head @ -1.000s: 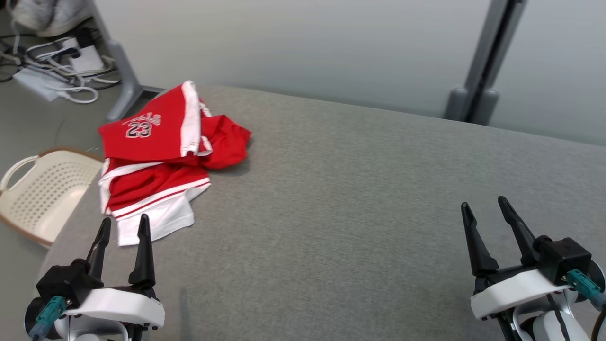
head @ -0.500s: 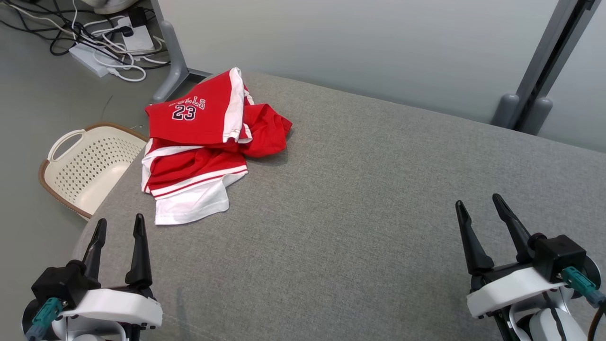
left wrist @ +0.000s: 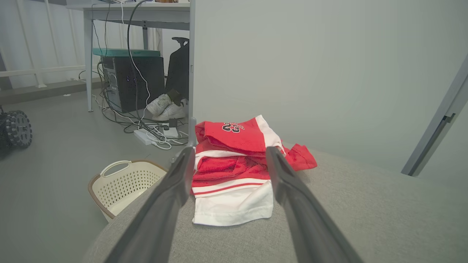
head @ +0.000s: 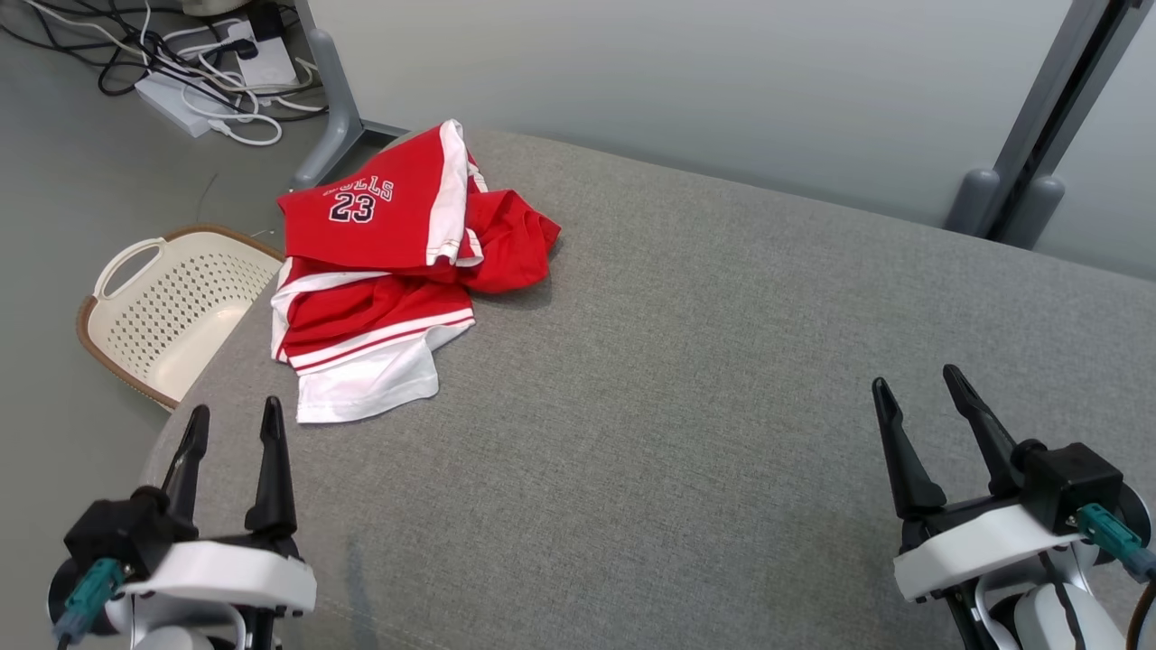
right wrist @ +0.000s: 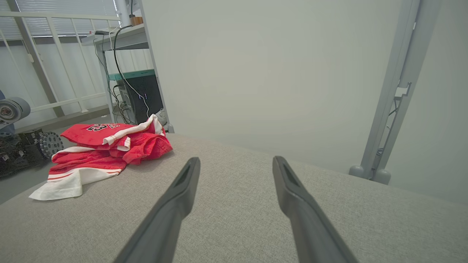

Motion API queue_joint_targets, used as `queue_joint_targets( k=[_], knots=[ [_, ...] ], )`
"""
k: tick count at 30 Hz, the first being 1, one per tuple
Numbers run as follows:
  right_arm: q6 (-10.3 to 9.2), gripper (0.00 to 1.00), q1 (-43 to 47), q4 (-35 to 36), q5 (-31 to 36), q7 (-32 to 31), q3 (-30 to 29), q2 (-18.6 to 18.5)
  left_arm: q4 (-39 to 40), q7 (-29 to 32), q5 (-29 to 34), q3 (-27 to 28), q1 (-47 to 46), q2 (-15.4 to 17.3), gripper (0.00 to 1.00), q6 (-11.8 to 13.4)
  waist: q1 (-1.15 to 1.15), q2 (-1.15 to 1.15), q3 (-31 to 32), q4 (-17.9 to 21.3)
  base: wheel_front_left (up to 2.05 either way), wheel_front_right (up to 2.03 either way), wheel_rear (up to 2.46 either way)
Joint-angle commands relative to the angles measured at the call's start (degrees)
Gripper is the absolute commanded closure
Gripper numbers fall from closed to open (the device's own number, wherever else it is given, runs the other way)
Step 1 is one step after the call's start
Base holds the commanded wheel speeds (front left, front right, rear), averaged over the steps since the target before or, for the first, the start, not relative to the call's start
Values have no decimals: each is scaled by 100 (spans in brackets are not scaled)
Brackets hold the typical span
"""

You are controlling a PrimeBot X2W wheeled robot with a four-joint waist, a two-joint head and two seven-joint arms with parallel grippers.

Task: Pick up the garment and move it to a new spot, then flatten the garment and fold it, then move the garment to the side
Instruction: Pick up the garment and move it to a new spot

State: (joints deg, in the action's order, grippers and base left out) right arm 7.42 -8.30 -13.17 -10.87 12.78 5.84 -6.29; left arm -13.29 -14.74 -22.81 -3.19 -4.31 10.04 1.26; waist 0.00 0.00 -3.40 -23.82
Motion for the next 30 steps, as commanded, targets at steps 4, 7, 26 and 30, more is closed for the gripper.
queue_joint_targets(
  k=[4,7,26,30],
  knots=[
    [12,0,-118,110,34,-91,-24,-86,110,-38,-36,-22,-405,35,0,-66,0,0,-203,77,0,0,0],
    [12,0,-234,225,74,-164,-18,-115,155,-34,-42,-63,-715,52,0,-130,0,0,-424,188,0,0,0],
    [9,0,-1019,716,279,-557,72,-348,-1454,709,-501,-241,-2984,283,0,-664,0,0,-2076,924,0,0,0],
    [8,0,-1094,748,305,-547,99,-340,-2165,926,-630,-252,-3395,352,0,-721,0,0,-2270,963,0,0,0]
  ],
)
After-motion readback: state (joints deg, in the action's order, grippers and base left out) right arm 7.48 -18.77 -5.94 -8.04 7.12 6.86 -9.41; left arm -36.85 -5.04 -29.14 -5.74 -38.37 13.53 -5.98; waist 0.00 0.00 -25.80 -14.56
